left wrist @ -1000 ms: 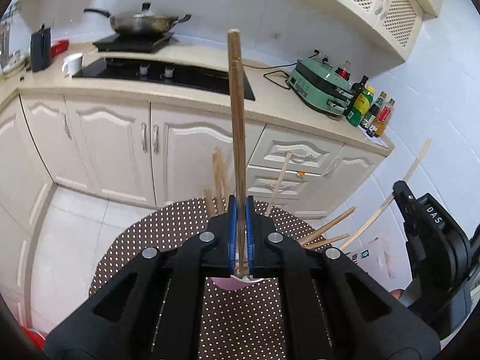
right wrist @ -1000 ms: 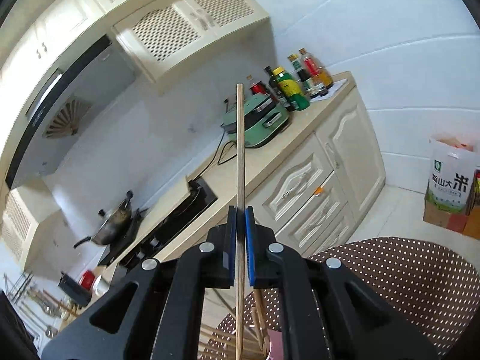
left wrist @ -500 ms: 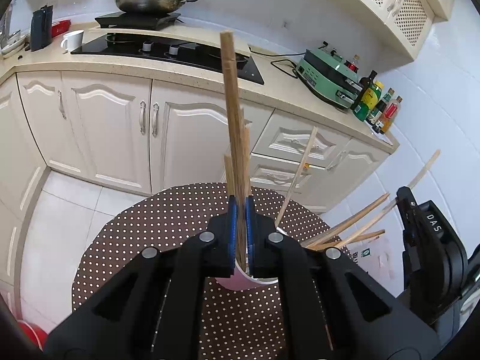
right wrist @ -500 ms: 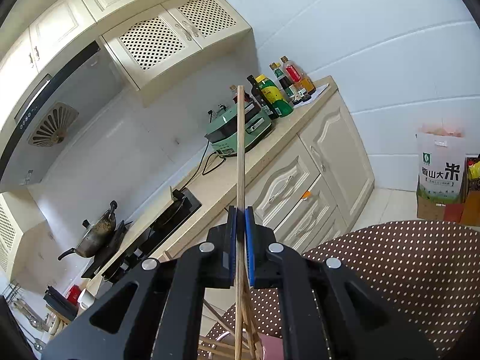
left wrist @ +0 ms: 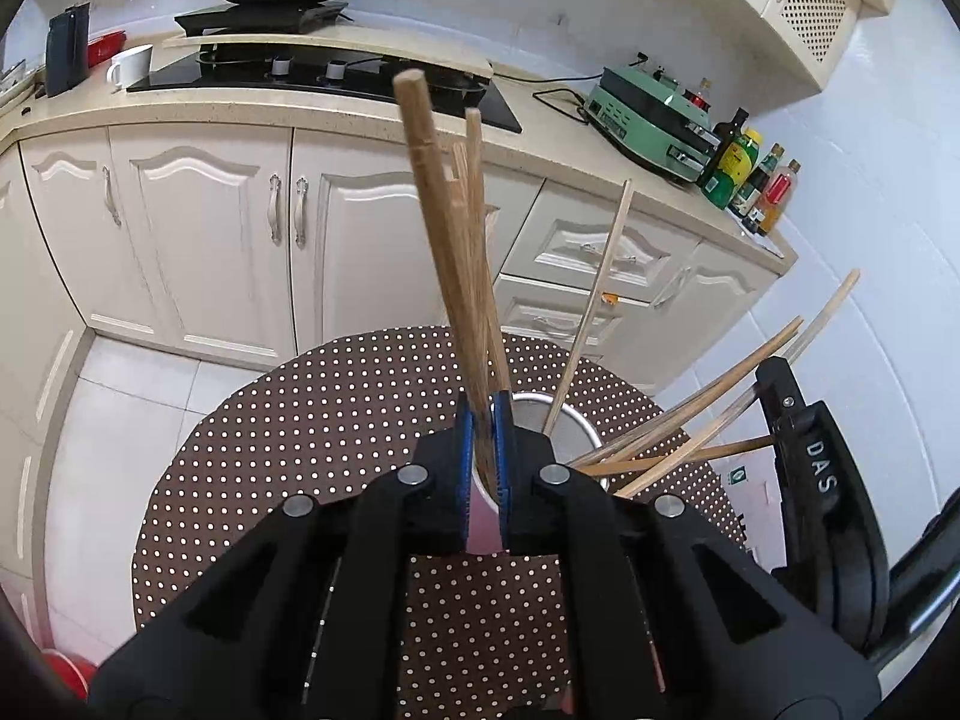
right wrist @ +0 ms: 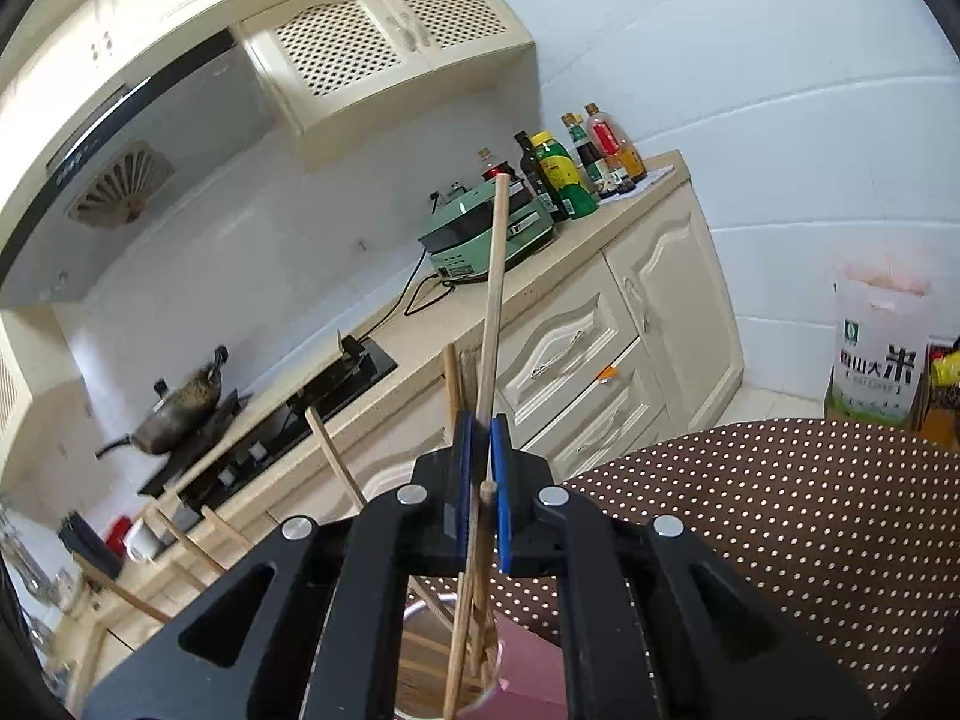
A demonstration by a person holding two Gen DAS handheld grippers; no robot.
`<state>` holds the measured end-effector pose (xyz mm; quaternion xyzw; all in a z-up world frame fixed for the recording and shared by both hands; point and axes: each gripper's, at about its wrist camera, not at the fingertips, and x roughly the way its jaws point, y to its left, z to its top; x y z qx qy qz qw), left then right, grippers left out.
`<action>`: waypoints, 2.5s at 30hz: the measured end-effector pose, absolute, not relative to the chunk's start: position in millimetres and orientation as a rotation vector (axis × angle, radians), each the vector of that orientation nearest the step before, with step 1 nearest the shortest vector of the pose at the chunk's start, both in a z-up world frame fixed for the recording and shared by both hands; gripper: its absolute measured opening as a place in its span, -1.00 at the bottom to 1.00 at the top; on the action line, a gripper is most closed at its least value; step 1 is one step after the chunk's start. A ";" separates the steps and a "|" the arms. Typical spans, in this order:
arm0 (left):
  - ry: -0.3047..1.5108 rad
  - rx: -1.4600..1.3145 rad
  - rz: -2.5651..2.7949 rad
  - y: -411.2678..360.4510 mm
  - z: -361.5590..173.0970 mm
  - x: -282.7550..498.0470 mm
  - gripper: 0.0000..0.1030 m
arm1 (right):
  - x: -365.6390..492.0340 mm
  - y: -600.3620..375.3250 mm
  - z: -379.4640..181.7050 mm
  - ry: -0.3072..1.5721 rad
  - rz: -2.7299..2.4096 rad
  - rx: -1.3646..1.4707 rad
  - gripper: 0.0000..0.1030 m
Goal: Organize utensils
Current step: 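Lower both grippers' chopsticks into the pink cup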
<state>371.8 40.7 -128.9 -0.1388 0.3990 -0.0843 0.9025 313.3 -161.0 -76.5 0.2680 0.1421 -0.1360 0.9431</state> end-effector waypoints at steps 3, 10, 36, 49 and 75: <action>0.841 -0.281 -0.178 37.7 -135.2 374.2 -0.85 | 311.4 -157.1 -76.3 0.290 -0.272 0.512 -0.89; 0.844 -0.255 -0.168 35.3 -133.5 370.6 -0.85 | 313.9 -160.3 -52.3 0.169 -0.307 0.485 -0.91; 0.867 -0.303 -0.162 45.4 -147.9 380.4 -0.82 | 307.4 -128.8 -50.1 0.176 -0.228 0.154 -0.87; 0.868 -0.276 -0.142 41.7 -146.3 381.9 -0.81 | 314.1 -115.4 -41.9 0.175 -0.175 0.112 -1.00; 0.862 -0.223 -0.176 36.4 -145.1 380.9 -0.83 | 272.9 -140.0 -32.6 0.608 0.103 0.143 -0.01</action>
